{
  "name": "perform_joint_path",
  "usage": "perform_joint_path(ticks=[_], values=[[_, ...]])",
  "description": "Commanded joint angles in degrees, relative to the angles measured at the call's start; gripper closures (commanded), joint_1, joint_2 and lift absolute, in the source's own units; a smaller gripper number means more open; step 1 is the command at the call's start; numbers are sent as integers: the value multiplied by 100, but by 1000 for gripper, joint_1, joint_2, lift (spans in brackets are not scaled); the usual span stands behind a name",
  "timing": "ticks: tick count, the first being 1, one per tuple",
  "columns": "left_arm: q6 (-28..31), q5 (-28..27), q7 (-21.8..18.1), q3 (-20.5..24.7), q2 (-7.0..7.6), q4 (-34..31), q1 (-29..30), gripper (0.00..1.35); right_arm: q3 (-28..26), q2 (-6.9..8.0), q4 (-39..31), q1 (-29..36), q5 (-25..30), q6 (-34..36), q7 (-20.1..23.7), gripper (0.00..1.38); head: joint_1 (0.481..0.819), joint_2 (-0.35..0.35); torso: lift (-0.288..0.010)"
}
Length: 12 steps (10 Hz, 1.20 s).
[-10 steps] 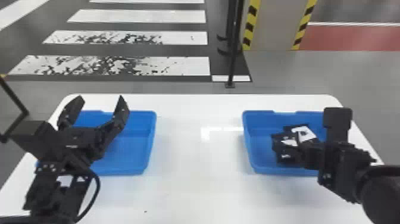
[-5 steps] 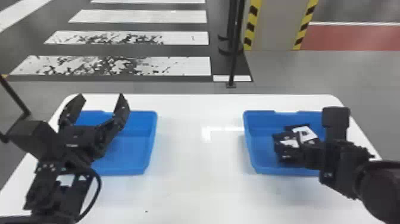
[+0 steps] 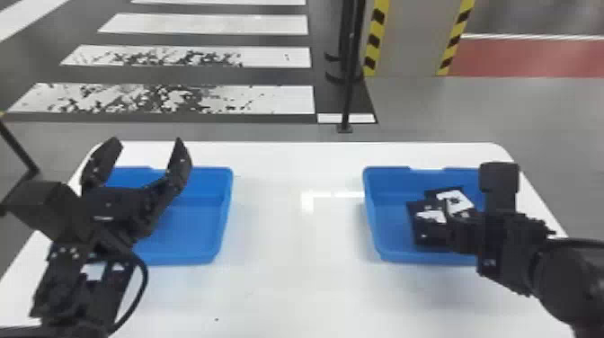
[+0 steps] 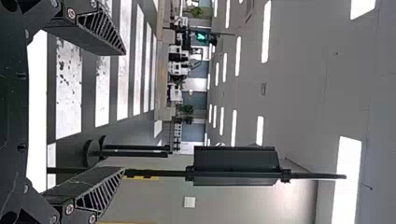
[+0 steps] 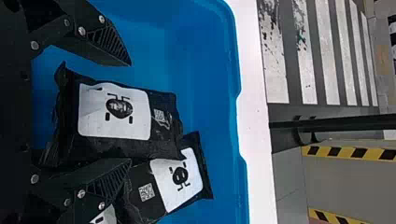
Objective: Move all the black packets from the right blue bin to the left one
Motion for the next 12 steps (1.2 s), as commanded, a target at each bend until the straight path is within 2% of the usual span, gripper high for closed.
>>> perform_joint_path(ticks=[1,2,4,5,7,8,9,10,12], values=[[21,-1,7,-2,0,0,0,160,0,0,110,-55,-12,108,7,460,695,-13,-140],[7,11,7,-13,0,14,-14,160,23,-9,180,-83,-12,122,16,677,695,-13,-140],[21,34,7,-36,0,28,-14,160,45,-9,194,-111,-35,122,42,969,695,-14,-140],[21,34,7,-36,0,28,-14,160,45,-9,194,-111,-58,122,42,1062,695,-14,-140],[21,56,7,-48,0,28,-28,160,45,-9,68,44,-104,-328,121,1076,695,-10,-140],[21,56,7,-59,9,28,-42,159,45,-9,82,170,-126,-1059,253,1076,695,-9,-140],[-35,56,16,-70,9,28,-42,157,45,0,363,240,-366,-2100,482,1076,695,-5,-140],[-105,68,34,-93,18,42,-42,156,57,17,883,240,-1075,-3197,939,1076,695,-2,-140],[-91,194,43,-162,18,56,-56,153,434,-27,954,269,-1555,-4195,1589,1076,695,27,-140]])
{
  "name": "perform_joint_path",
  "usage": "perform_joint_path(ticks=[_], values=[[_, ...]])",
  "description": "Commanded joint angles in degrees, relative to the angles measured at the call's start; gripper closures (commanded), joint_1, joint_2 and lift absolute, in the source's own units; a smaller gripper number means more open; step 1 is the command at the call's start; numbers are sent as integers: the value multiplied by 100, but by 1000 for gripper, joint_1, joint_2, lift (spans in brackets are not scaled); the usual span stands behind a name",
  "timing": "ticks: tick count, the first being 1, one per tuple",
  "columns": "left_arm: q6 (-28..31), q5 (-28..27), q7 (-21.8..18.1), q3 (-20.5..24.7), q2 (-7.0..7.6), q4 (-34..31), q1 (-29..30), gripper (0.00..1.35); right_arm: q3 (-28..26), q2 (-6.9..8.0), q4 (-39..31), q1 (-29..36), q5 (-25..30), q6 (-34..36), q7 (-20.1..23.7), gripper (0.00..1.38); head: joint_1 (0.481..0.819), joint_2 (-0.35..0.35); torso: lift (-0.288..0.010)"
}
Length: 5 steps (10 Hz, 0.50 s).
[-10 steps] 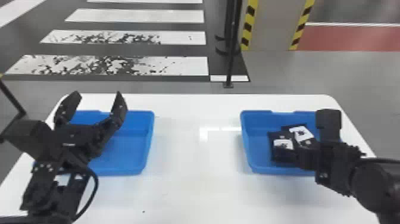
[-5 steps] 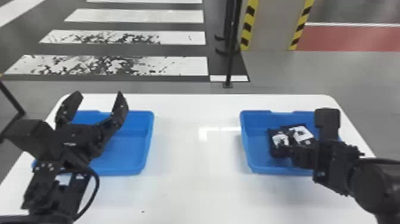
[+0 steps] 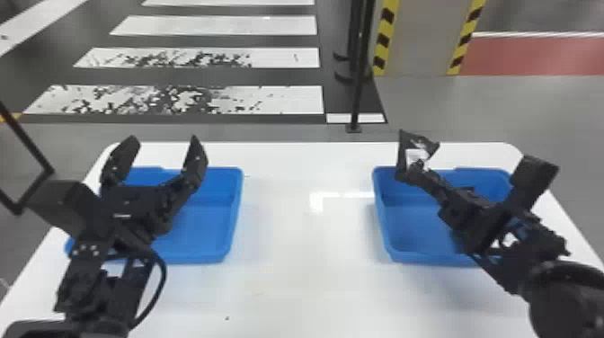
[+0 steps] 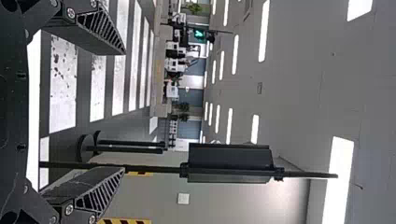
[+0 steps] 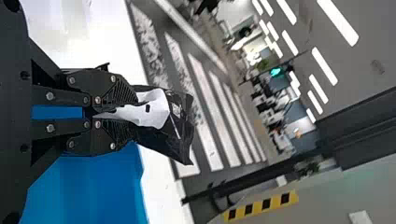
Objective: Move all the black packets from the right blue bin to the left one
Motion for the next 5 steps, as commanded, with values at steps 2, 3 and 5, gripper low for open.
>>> perform_joint_path(ticks=[2,3,5], values=[[148,310,0,-156,18,1,-26,151,1047,-192,-135,-239,-310,-719,486,1078,688,57,-140],[219,470,-9,-293,62,-13,-68,159,1504,-280,-220,-379,-424,-691,600,1078,673,90,-140],[683,893,-158,-499,133,-280,-180,160,2064,-377,-262,-562,-493,-691,627,1081,662,165,-140]])
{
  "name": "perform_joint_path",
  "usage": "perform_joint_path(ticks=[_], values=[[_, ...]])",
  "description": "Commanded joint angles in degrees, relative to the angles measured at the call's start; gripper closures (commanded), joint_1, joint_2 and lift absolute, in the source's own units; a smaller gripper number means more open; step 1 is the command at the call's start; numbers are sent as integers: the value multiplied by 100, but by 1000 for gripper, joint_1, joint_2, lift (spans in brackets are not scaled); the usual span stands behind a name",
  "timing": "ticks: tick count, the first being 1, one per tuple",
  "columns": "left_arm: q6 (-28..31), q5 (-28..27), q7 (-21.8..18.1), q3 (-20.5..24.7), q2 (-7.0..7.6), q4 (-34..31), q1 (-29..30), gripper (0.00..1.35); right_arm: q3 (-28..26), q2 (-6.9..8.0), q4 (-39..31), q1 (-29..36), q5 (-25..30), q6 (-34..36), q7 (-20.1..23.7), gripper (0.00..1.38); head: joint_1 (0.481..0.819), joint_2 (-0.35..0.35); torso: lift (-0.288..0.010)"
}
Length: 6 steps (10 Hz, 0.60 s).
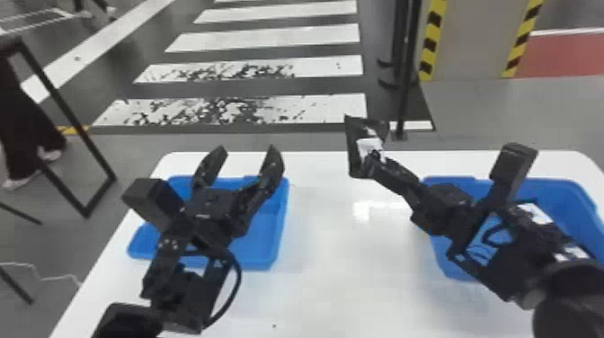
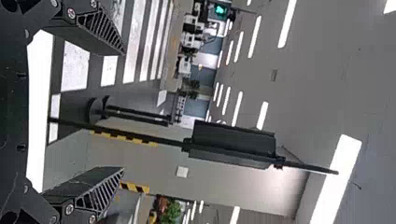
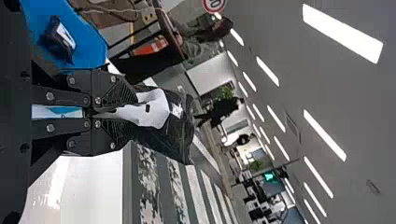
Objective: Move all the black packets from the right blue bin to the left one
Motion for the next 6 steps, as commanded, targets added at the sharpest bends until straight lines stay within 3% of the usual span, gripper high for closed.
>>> perform_joint_path(ticks=[1,3,6], values=[[371,293,-46,-145,55,-236,-62,160,294,-47,16,-90,-95,0,-7,1081,661,173,-140],[962,681,-275,-214,91,-405,-161,160,580,-100,59,-245,-152,0,-7,1081,661,177,-140],[1215,807,-354,-282,117,-405,-245,182,1014,-126,16,-343,-357,0,-16,1081,668,173,-140]])
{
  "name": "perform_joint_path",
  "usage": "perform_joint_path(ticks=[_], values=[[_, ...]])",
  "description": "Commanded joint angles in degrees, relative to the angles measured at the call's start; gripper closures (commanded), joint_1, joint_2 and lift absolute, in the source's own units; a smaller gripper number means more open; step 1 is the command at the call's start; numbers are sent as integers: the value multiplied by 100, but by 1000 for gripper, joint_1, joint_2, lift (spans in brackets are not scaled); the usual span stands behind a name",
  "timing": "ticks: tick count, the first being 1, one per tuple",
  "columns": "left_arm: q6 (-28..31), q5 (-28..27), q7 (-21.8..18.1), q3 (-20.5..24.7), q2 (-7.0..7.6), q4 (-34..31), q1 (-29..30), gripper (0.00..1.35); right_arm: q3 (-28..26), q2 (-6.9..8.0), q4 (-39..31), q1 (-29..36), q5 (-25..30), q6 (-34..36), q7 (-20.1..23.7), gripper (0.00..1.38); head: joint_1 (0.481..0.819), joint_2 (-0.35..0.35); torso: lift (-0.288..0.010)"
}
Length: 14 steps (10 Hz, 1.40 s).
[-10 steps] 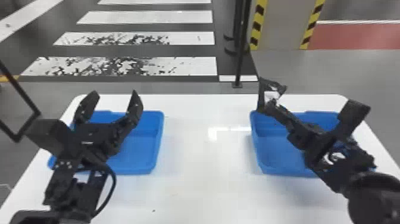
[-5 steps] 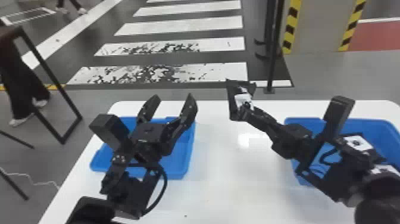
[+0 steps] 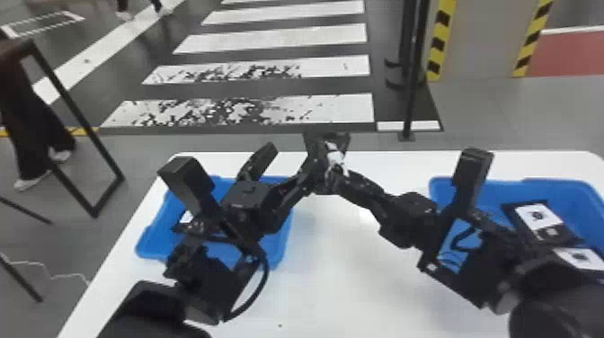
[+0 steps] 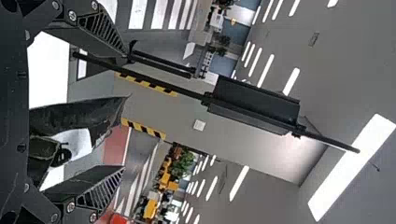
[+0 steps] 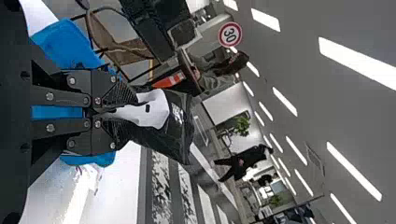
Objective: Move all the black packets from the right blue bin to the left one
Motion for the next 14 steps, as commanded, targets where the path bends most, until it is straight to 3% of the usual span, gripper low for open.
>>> perform_joint_path(ticks=[1,4,6,7,8,9,10,14], values=[[113,-55,0,48,0,-1,-17,182,191,-18,-8,-23,-122,0,1,1081,672,186,-140],[703,-203,27,94,-8,27,-60,180,420,-54,-64,-79,-248,0,1,1081,688,213,-140],[745,-157,53,139,-17,69,-74,180,545,-62,-78,-107,-305,28,-8,1081,695,229,-140],[717,-123,80,139,-17,98,-74,259,614,-71,-64,-122,-351,56,-17,1081,695,239,-140],[591,-112,185,105,-17,112,-60,771,625,-80,-36,-122,-385,56,-17,1081,695,243,-140],[591,-100,255,128,-26,112,-60,1113,625,-80,-8,-122,-419,56,-17,1081,695,251,-140],[591,-146,264,139,-17,112,-74,1220,625,-89,6,-136,-442,56,-17,1081,695,254,-140],[309,-466,203,59,0,112,-116,1220,625,-45,273,-332,-533,-98,-105,1081,695,248,-140]])
